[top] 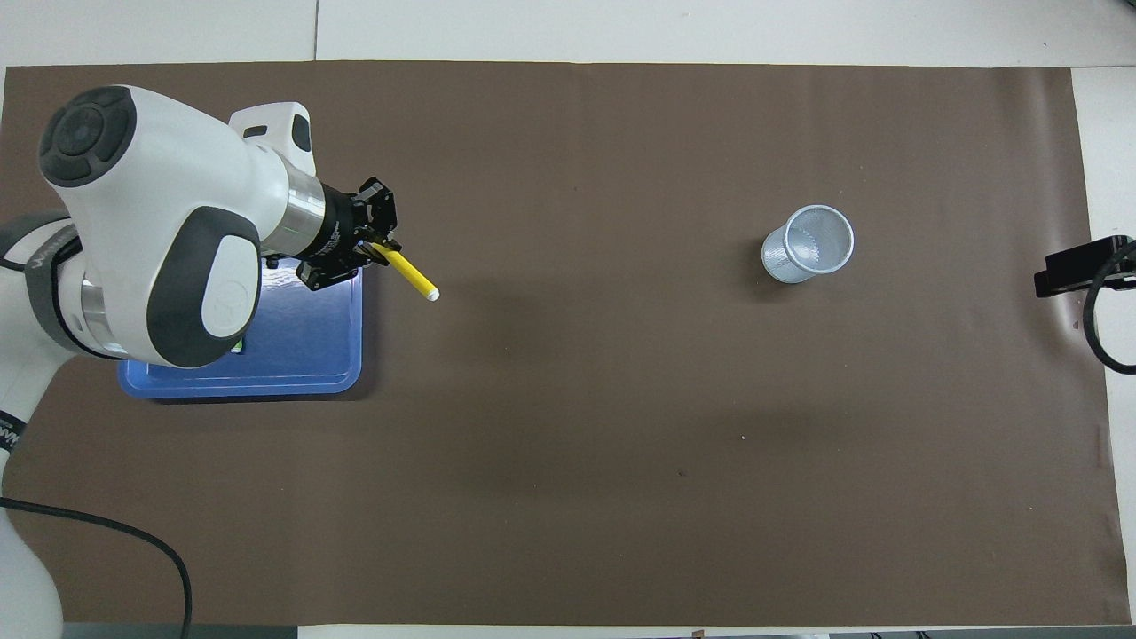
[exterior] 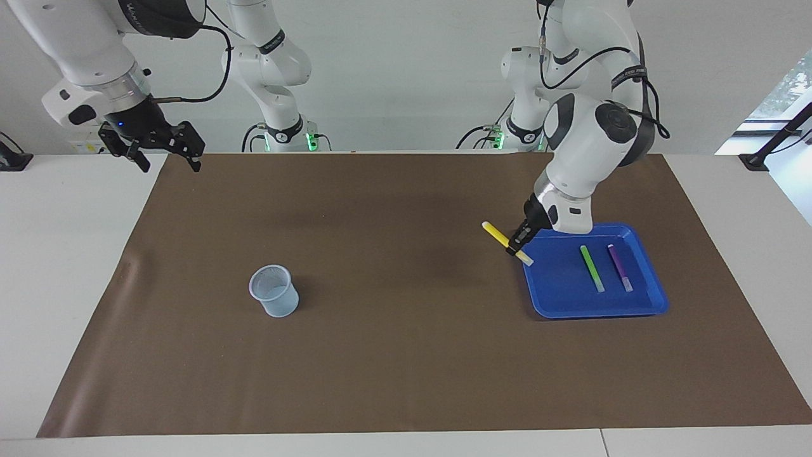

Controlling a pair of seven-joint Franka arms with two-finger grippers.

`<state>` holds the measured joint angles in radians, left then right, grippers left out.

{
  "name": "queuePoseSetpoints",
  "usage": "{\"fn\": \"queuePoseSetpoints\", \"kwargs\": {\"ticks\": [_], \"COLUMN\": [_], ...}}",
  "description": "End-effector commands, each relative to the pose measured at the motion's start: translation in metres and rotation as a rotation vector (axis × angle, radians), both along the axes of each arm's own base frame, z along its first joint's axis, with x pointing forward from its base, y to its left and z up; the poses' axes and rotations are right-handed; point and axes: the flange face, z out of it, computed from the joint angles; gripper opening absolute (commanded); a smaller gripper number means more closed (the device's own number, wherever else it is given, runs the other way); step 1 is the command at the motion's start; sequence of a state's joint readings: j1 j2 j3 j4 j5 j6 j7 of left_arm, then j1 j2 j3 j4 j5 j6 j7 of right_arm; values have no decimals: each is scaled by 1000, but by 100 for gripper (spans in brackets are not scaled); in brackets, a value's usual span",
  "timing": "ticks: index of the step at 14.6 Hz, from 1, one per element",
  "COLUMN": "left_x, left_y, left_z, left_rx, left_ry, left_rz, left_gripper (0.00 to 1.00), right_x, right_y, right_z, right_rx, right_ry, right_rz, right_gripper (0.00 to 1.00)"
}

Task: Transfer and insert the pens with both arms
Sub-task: 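Lift the yellow pen with the left gripper while the right gripper approaches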

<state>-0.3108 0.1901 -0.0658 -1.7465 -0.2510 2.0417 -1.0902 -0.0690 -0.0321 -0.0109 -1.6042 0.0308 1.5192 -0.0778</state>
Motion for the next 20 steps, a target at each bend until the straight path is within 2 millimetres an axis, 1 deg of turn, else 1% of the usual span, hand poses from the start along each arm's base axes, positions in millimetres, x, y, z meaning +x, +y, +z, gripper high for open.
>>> {"fn": "queuePoseSetpoints", "kwargs": {"ticks": [1,3,5,6,7,8,9,10,11,12,13,14,15,16,17,18,19,20], "left_x": [1,-4,-15,-17,-18,-20,-25,-32,-35,-38,-39,-38,-43,-49,-49,-53,-63,-65], "left_y": [-45,-71,-97,-101,-104,-111,-121,-133,-140,-148,-152,-153,-162,-172,-175,-184,-197,-200], "left_z": [14,19,24,25,25,28,29,28,31,34,37,35,36,36,38,41,44,45], "left_rx": [-67,-120,-160,-184,-218,-254,-284,-290,-302,-315,-323,-331,-345,-357,-372,-397,-414,-424], "left_ry": [46,56,61,83,106,115,119,119,118,118,118,122,129,124,105,96,89,81], "left_rz": [160,233,263,293,312,324,328,331,363,391,406,420,420,413,417,430,429,433], "left_gripper": [0,0,0,0,0,0,0,0,0,0,0,0,0,0,0,0,0,0], "right_x": [-12,-15,-24,-30,-35,-34,-31,-28,-28,-30,-31,-29,-26,-22,-19,-16,-16,-15], "right_y": [36,61,73,79,86,88,96,103,106,109,118,125,128,140,147,154,166,170], "right_z": [-11,-21,-28,-37,-40,-43,-42,-47,-53,-66,-73,-83,-92,-98,-102,-104,-105,-106], "right_rx": [143,242,365,441,515,556,602,657,701,723,743,775,812,843,855,855,854,850], "right_ry": [-17,-47,-26,6,8,-27,-63,-52,-36,-25,-26,-18,-16,-16,-20,-36,-40,-43], "right_rz": [36,50,0,-63,-104,-130,-152,-190,-225,-250,-259,-280,-315,-332,-341,-347,-342,-363], "right_gripper": [100,100,100,100,100,100,100,100,100,100,100,100,100,100,100,100,100,97]}}
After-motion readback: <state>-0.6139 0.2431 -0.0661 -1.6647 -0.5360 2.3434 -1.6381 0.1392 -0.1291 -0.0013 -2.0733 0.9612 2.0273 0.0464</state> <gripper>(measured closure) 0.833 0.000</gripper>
